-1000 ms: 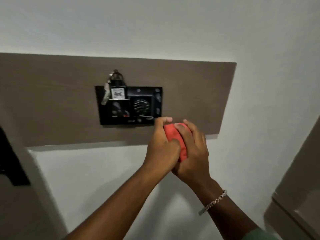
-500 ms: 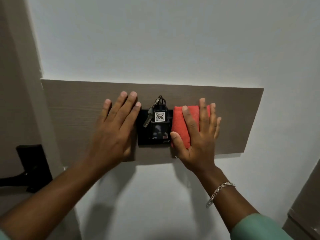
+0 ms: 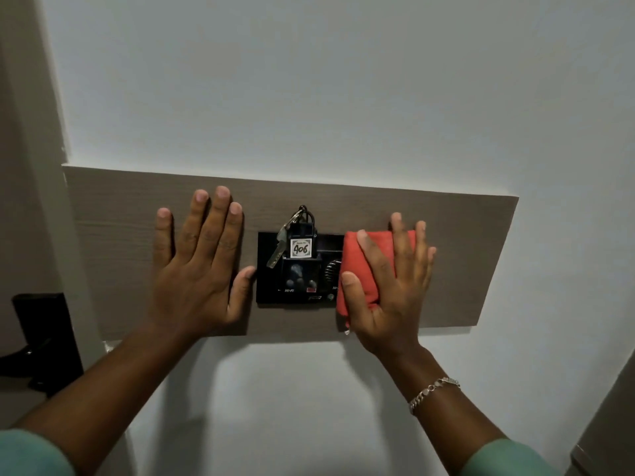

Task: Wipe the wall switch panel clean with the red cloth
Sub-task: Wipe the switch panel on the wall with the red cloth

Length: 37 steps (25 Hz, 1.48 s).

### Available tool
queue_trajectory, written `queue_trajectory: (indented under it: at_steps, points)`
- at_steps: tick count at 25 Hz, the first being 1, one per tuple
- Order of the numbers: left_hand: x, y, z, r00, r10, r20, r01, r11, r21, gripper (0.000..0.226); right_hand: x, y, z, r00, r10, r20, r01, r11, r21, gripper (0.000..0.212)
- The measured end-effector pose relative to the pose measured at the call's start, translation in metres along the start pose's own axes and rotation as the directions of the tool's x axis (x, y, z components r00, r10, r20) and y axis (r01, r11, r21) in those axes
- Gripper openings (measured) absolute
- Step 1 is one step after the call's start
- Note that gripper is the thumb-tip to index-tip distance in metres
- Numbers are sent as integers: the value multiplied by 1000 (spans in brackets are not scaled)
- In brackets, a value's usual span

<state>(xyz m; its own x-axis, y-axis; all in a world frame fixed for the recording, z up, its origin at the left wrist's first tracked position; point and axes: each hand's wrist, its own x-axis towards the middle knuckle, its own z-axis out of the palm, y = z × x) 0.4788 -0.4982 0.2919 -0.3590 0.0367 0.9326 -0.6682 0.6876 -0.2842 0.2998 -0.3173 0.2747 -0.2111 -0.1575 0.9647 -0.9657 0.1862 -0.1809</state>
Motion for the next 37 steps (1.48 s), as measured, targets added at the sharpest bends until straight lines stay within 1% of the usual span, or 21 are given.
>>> queue_trajectory:
  at_steps: [1,2,5,6,9,10,11,13,14,15,16,18,19,21,23,25,27,30,32,35,37]
  points:
    - [0,0,0,1000,-18,-1,18,1000,-5,75,5,-9,4,1000,30,2,-30,999,14,50]
    - [0,-1,1,1000,-27,-7,27,1000,-7,76,9,-17,8,1000,-1,9,1,1000,9,51]
    - [-1,-2,3,999,-27,-21,28,1000,4,76,9,-5,4,979,-197,41,198,980,-21,51]
    - [-1,0,3,999,-29,-26,30,1000,6,76,7,4,-1,980,-195,32,196,981,-12,50]
    - [1,0,3,999,-34,-24,35,999,17,77,8,-1,1,1000,-16,-16,16,999,30,52]
    - [0,-1,3,999,-45,-21,45,999,16,78,11,-11,6,1000,-16,-9,16,1000,19,52]
    - [0,-2,4,998,-65,-22,65,998,14,79,13,-18,9,997,-74,7,74,997,4,53]
    - [-1,-2,6,994,-104,-33,104,995,7,80,18,-9,6,969,-239,55,240,971,-16,53]
    - [-1,-2,7,992,-117,-40,117,993,5,81,19,3,0,952,-299,69,301,953,-23,52]
    - [-2,-1,7,992,-122,-44,122,992,6,81,18,13,-4,946,-318,67,320,947,-24,51]
    - [-2,-1,8,992,-121,-44,121,993,8,81,16,17,-6,955,-291,52,293,956,-23,50]
    - [-2,-1,7,993,-115,-36,115,993,11,82,15,6,0,983,-182,28,183,983,-18,51]
    - [-2,-2,7,993,-114,-32,114,993,10,82,16,-4,5,984,-176,28,176,984,-22,52]
    - [-2,-3,7,993,-116,-31,116,993,10,83,20,-7,6,960,-275,60,277,961,-19,51]
    - [-2,-2,7,992,-117,-37,118,993,14,83,26,12,-5,924,-370,93,372,928,-9,49]
    - [-2,0,7,992,-116,-40,117,993,11,83,28,24,-14,927,-363,97,364,931,-2,48]
    - [-2,-1,7,993,-115,-35,115,993,8,83,31,15,-10,933,-344,106,347,938,-7,46]
    - [-2,-2,7,993,-116,-32,116,993,-8,83,40,6,-8,877,-455,154,458,889,15,46]
    - [-2,-2,7,992,-121,-33,121,993,-6,83,45,17,-17,853,-488,186,496,868,1,46]
    - [-2,-1,6,993,-119,-25,119,993,-9,82,42,21,-22,887,-432,161,439,898,-13,43]
    - [-2,-1,6,993,-117,-22,117,993,-17,83,43,10,-14,880,-443,170,448,894,7,42]
